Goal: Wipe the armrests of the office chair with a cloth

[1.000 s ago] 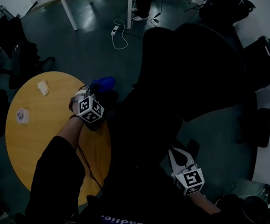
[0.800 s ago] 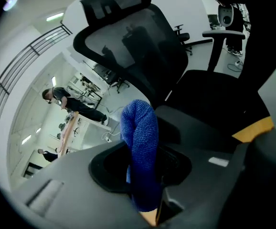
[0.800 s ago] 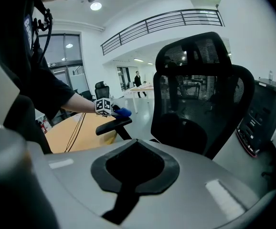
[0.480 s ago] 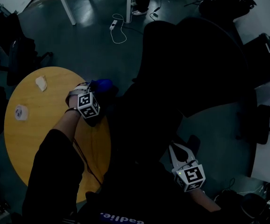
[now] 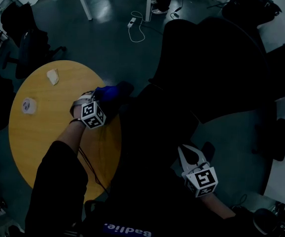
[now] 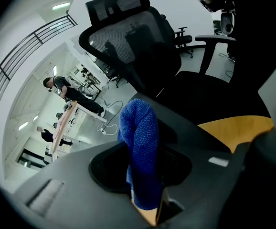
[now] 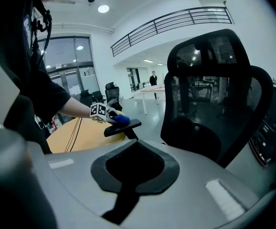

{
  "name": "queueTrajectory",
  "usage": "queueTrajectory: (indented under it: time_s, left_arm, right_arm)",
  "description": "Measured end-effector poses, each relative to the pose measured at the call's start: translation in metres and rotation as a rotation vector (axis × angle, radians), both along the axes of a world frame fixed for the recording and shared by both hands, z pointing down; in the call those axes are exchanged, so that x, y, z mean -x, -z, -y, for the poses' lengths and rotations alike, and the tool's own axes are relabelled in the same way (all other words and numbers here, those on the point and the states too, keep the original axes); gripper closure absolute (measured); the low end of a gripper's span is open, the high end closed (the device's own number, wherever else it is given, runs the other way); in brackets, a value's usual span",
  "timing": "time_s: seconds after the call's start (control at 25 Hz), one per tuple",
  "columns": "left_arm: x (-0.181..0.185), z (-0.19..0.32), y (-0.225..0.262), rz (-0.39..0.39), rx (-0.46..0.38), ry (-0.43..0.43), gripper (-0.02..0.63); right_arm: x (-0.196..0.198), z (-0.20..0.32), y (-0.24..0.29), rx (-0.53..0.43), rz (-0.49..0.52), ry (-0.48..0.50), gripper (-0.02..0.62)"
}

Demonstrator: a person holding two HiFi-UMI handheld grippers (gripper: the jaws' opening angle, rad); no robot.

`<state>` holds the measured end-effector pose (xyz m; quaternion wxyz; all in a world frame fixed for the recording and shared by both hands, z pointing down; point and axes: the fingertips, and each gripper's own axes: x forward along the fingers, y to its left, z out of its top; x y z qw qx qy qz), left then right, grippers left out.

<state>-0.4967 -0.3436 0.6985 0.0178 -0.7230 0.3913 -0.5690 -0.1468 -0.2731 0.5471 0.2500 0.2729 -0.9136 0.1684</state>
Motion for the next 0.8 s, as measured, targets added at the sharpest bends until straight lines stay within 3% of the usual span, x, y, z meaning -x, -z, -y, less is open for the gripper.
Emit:
queueTrajectory:
  time_s: [0.8]
  left_arm:
    - [0.014,-0.123,-0.001,-0.017,0.033,0.247,0.485]
  right_arm:
    - [0.018,-0.017,0.013,-0.023,0.065,0.141,0.591]
